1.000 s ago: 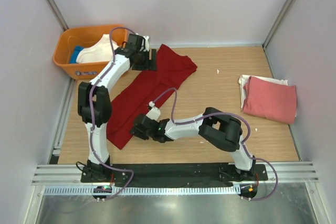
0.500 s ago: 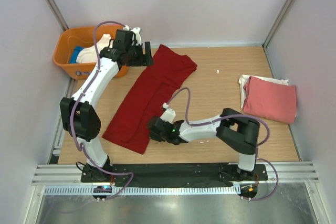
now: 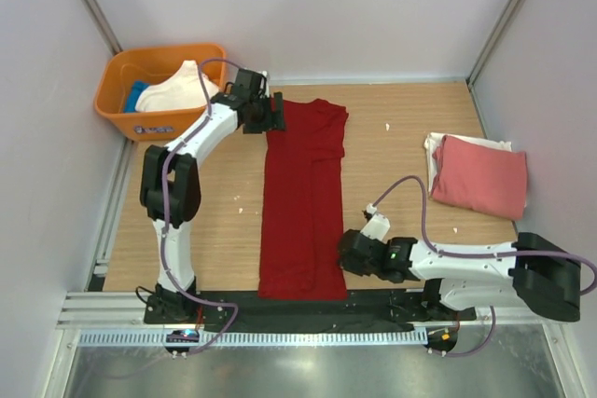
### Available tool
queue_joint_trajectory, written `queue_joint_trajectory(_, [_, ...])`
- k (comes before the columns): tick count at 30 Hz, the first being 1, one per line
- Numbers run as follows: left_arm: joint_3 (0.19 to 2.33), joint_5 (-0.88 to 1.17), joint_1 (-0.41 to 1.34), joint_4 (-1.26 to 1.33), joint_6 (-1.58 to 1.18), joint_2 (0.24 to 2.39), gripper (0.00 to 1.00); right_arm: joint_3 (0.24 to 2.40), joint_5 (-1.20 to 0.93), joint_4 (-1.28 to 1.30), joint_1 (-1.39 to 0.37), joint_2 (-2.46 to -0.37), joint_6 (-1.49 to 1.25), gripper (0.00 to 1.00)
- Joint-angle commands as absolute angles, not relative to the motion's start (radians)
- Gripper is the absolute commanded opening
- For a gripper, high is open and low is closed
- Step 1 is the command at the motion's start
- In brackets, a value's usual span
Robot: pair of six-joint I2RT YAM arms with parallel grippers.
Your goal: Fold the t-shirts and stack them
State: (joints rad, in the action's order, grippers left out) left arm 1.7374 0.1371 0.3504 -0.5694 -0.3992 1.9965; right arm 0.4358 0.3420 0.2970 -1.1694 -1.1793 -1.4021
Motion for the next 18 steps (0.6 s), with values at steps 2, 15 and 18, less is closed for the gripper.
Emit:
queue_joint_trajectory(2, [1.790, 0.049, 0.359, -0.494, -0.459, 2.095, 0.75, 0.405, 0.400, 0.547, -1.172, -1.083, -1.382, 0.06])
queue_joint_trajectory(15, [1.992, -0.075, 0.344, -0.491, -0.503, 2.373, 0.51, 0.475, 0.428, 0.603, -1.170, -1.115, -1.298, 0.07])
queue_joint_trajectory(18, [2.065, -0.034, 0.333, -0.494, -0.517, 2.437, 0.39, 0.491, 0.439, 0.618, -1.169, -1.124, -1.278, 0.07])
